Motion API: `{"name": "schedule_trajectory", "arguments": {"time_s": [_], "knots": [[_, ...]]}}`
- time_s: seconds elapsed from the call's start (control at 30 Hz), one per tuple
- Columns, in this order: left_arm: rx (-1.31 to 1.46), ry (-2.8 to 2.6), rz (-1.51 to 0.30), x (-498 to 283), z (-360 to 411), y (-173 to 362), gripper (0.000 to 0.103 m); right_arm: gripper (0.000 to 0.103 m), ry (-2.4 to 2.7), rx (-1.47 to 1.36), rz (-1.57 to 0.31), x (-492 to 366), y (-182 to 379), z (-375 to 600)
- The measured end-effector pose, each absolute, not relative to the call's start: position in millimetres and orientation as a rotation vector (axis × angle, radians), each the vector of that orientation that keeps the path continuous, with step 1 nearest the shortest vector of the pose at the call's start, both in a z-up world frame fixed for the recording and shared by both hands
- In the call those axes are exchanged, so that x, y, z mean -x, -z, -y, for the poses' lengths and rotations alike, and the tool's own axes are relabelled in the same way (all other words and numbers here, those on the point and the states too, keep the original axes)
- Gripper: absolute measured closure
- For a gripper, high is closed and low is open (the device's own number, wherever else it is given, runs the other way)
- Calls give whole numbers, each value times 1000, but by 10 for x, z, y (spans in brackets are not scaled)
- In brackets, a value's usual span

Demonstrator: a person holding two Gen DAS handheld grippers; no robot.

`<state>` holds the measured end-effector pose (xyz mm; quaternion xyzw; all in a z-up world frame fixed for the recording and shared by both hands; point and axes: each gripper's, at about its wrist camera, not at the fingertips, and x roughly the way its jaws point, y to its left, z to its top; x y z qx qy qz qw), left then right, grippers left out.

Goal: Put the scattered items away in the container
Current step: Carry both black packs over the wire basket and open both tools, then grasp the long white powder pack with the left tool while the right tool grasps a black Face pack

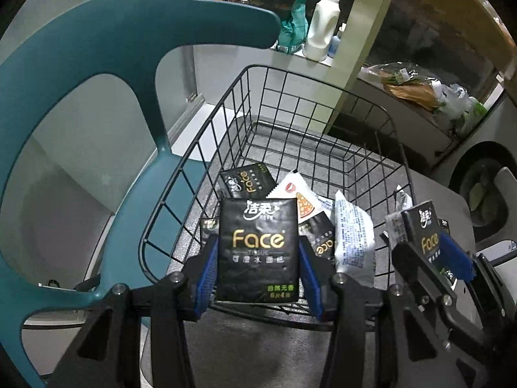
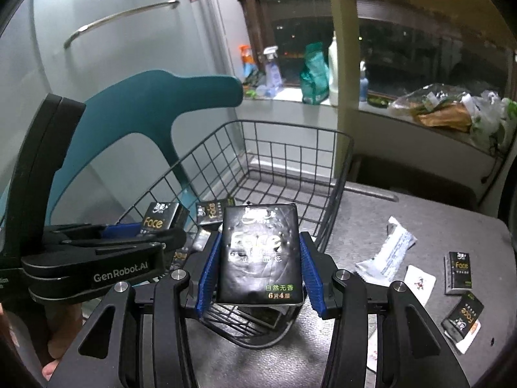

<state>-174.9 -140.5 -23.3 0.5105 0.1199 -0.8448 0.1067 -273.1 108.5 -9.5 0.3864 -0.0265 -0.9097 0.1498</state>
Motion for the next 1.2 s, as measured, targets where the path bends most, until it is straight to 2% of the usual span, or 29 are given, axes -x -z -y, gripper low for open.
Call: {"name": "schedule_trajectory", "arguments": {"time_s": [0.07, 0.1, 0.2, 0.53, 0.8, 1.0, 1.2], "knots": [[-1504, 2496, -367, 1747, 1430, 243, 48, 54, 2612, -1091, 85, 2732, 87, -1071], [-1510, 2502, -372, 1750, 1428, 247, 42, 54, 2615, -1091, 80, 2732, 85, -1075], [-1475, 2509, -366, 1719, 1425, 236, 35, 52, 2640, -1099, 66, 2719, 67, -1075], [-1482, 2557, -345, 1602, 1243, 98, 35, 52, 2694, -1083, 79, 2461, -67, -1357], [-1598, 2719, -153, 1481, 211, -37, 35, 52, 2897, -1187, 105, 2011, -24, -2344], [-1743, 2759, -58, 1546, -582, 257, 35, 52, 2977, -1352, 148, 1796, 367, -3020], [-1885, 2696, 31, 1779, -1014, 841, 35, 52, 2974, -1466, 277, 1809, 849, -3431]]}}
